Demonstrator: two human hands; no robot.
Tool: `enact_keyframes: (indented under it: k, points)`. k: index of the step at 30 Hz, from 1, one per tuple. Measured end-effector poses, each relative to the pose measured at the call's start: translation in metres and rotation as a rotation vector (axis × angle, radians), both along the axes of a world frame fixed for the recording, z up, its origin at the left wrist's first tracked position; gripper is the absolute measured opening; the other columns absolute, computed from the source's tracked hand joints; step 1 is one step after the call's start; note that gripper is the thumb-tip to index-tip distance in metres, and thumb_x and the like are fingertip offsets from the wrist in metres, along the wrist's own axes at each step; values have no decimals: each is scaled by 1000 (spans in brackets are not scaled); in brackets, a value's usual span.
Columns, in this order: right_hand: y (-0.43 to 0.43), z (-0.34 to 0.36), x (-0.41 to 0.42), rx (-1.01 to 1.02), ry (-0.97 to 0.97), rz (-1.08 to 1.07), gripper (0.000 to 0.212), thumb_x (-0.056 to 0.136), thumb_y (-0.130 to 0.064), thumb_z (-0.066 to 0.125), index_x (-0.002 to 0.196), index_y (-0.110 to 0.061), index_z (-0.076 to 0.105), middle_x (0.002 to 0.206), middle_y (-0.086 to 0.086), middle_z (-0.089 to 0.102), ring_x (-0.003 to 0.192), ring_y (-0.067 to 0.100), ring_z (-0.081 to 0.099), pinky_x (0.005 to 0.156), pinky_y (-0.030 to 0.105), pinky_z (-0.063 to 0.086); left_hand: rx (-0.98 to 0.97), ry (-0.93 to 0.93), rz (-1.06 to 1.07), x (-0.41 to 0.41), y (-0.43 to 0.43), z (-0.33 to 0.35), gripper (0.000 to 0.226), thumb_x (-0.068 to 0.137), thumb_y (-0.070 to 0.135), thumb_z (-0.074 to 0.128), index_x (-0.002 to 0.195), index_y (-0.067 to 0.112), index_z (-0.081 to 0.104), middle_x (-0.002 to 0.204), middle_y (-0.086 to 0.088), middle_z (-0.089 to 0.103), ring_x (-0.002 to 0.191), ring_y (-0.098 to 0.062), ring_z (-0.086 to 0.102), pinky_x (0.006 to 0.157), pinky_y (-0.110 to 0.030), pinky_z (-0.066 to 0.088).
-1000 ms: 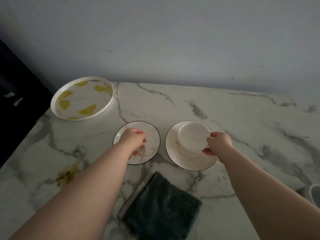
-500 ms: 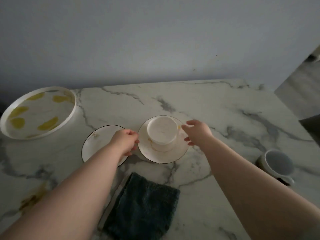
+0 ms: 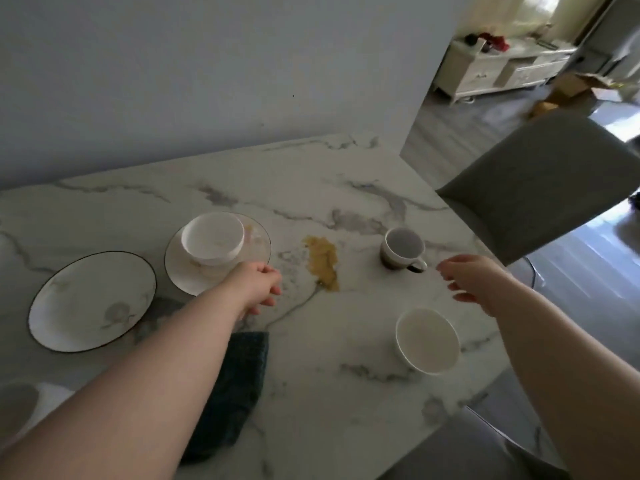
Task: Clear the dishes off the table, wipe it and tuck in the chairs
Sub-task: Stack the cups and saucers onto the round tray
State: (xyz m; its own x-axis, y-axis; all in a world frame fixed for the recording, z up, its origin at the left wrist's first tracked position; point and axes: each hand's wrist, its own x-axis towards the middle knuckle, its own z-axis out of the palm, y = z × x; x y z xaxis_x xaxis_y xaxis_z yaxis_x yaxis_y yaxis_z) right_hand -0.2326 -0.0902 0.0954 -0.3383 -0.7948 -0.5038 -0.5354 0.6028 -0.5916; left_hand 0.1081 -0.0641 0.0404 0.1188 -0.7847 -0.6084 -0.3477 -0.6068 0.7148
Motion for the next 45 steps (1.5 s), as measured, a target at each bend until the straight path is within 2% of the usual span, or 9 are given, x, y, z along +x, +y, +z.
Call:
enact_keyframes:
  k: [7, 14, 17, 21, 24, 29, 35, 39, 45]
  points:
    - [66, -55, -19, 311, 114, -19, 29, 86, -20, 64, 112, -12, 57, 101, 14, 59, 84, 30, 55, 73, 37, 47, 47, 1, -181, -57, 30, -2, 6, 96, 23, 49, 92, 23, 54, 79, 3, 63, 59, -12, 56, 50, -19, 35]
    - [73, -73, -5, 143, 56, -100, 31, 89, 2, 47, 114, -8, 61, 101, 22, 60, 85, 45, 66, 69, 53, 58, 34, -4, -170, -48, 45, 1, 6, 95, 24, 49, 94, 23, 55, 86, 2, 65, 61, -12, 57, 50, -19, 36]
    - [59, -51, 29, 93, -29, -7, 23, 89, 1, 48, 101, -12, 62, 84, 15, 62, 80, 41, 68, 72, 50, 59, 52, 37, -148, -32, 50, 4, 7, 97, 25, 50, 98, 23, 57, 93, -2, 64, 64, -13, 56, 55, -22, 38]
    - [30, -23, 99, -14, -251, 148, 27, 87, 4, 48, 104, -11, 64, 89, 14, 64, 72, 33, 66, 54, 34, 59, 26, 260, -40, -14, 52, 20, 19, 97, 41, 51, 110, 29, 54, 107, -6, 61, 73, -20, 62, 59, -28, 48]
    - [3, -9, 161, -98, -264, 277, 21, 85, 1, 50, 99, -12, 60, 91, 19, 64, 67, 33, 67, 55, 40, 60, -116, 343, 199, 7, 42, 35, 22, 96, 46, 49, 110, 30, 54, 102, -9, 62, 74, -28, 66, 65, -35, 54]
    - [-38, -3, 246, -150, -215, 443, 11, 85, -4, 50, 91, -8, 58, 72, 8, 61, 67, 33, 70, 67, 47, 60, -237, 190, 413, 62, 19, 43, 14, 100, 23, 46, 113, 22, 52, 102, -10, 58, 68, -27, 66, 70, -40, 57]
    - [-86, -19, 287, -179, -211, 407, 18, 81, -2, 45, 92, -5, 59, 76, 10, 61, 64, 35, 70, 62, 49, 60, -245, -126, 521, 112, -21, 27, 34, 97, 24, 41, 126, 16, 56, 113, -9, 62, 76, -29, 67, 68, -38, 57]
    - [-107, -32, 294, -134, -218, 417, 19, 82, -4, 46, 94, -3, 60, 78, 11, 66, 63, 34, 72, 68, 48, 60, -124, -226, 461, 118, -37, 5, 28, 93, 20, 35, 104, 13, 60, 107, -11, 64, 87, -33, 64, 79, -43, 58]
    - [-122, -54, 316, -96, -146, 528, 22, 78, -2, 44, 89, -4, 63, 75, 14, 71, 63, 31, 72, 69, 45, 60, -202, -294, 506, 115, -55, -16, 35, 98, 34, 29, 105, 16, 59, 111, -10, 64, 97, -29, 54, 80, -33, 41]
